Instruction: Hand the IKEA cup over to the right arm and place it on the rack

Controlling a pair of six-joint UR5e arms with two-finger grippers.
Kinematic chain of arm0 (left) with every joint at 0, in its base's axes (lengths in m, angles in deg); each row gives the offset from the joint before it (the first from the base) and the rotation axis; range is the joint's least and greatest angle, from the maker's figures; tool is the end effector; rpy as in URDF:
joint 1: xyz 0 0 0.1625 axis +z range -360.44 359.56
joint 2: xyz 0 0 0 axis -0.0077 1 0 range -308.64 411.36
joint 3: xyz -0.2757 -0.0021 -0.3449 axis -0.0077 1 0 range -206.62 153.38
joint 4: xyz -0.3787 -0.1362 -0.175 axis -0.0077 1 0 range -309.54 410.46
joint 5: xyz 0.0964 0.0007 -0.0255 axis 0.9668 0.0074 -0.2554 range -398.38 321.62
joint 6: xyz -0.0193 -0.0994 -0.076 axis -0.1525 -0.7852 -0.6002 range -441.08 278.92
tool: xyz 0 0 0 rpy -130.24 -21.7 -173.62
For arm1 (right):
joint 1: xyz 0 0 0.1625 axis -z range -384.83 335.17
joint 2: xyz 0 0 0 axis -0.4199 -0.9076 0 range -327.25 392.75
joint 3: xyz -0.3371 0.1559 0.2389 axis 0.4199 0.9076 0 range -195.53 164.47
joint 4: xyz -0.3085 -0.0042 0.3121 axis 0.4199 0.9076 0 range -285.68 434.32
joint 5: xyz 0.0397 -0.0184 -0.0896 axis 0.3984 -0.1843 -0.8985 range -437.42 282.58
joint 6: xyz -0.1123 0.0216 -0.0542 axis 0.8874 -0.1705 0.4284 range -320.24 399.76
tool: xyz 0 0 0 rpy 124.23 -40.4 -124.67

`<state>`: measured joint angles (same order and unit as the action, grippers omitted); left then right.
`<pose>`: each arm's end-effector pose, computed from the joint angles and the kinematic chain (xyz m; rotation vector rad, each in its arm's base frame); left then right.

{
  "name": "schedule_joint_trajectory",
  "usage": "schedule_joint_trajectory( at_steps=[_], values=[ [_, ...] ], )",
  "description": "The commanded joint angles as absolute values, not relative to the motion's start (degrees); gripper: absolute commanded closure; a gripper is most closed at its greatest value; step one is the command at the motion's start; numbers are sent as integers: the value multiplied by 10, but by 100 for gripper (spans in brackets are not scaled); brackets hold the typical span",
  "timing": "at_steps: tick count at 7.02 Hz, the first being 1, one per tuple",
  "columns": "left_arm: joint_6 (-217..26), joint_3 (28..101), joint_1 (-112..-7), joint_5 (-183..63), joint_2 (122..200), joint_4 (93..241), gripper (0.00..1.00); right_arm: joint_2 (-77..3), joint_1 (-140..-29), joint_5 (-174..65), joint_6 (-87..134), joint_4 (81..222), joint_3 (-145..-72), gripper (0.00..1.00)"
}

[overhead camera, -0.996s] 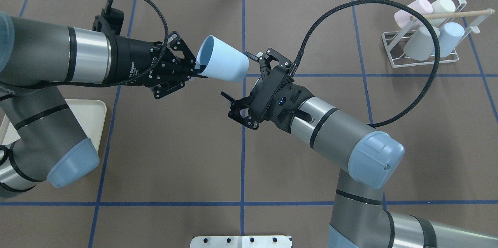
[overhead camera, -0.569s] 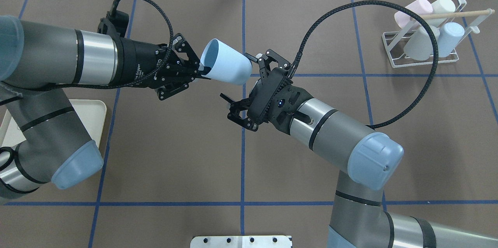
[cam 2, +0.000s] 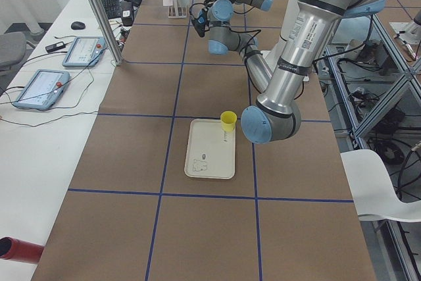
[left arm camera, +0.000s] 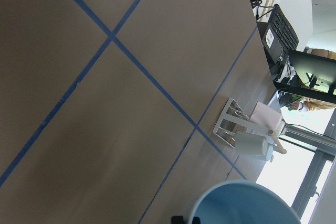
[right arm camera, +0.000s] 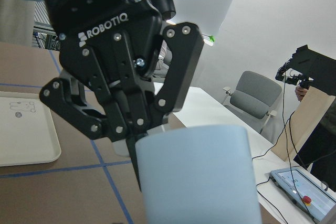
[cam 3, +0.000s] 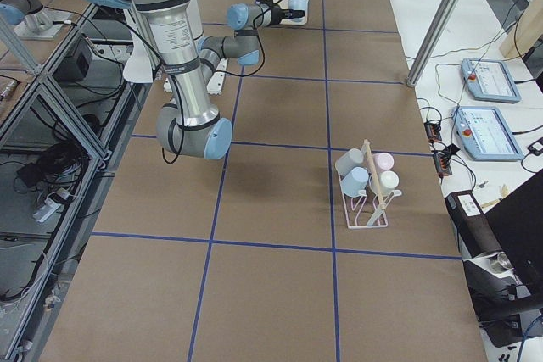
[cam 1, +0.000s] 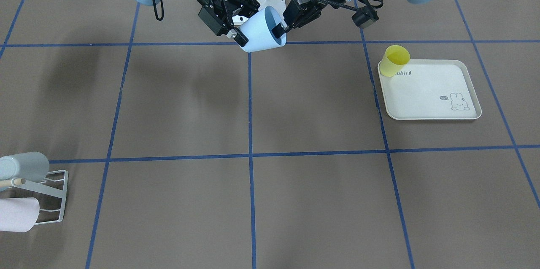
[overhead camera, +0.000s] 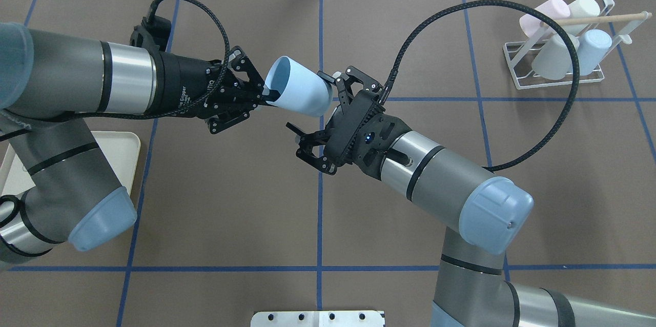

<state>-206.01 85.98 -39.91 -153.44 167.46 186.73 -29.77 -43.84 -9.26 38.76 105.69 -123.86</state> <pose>0.3939 -0.4275 0.1356 -0.2712 1.6652 -0.6235 -0.4935 -0.3610 0.1287 1.6280 -0.8469 -0.5200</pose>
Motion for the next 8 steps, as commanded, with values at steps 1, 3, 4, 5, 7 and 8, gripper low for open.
schedule_joint_trajectory(
  at_steps=[1,3,4,5,7,8],
  values=[
    [-2060,861,-399,-1535,1675,1867,100,-303,-437,-93,388,1057,-1239,49],
    [-2041,865,-399,-1537,1675,1868,95,-306,-438,-94,388,1057,-1239,57],
    [-2022,866,-400,-1540,1674,1868,65,-308,-439,-94,388,1057,-1239,61],
    [-1987,867,-401,-1542,1672,1867,1,-311,-439,-94,388,1057,-1239,64],
    [-1974,866,-404,-1543,1670,1867,0,-312,-439,-94,388,1057,-1243,65],
    [-1956,867,-409,-1544,1669,1867,0,-318,-439,-95,388,1057,-1243,67]
  ],
)
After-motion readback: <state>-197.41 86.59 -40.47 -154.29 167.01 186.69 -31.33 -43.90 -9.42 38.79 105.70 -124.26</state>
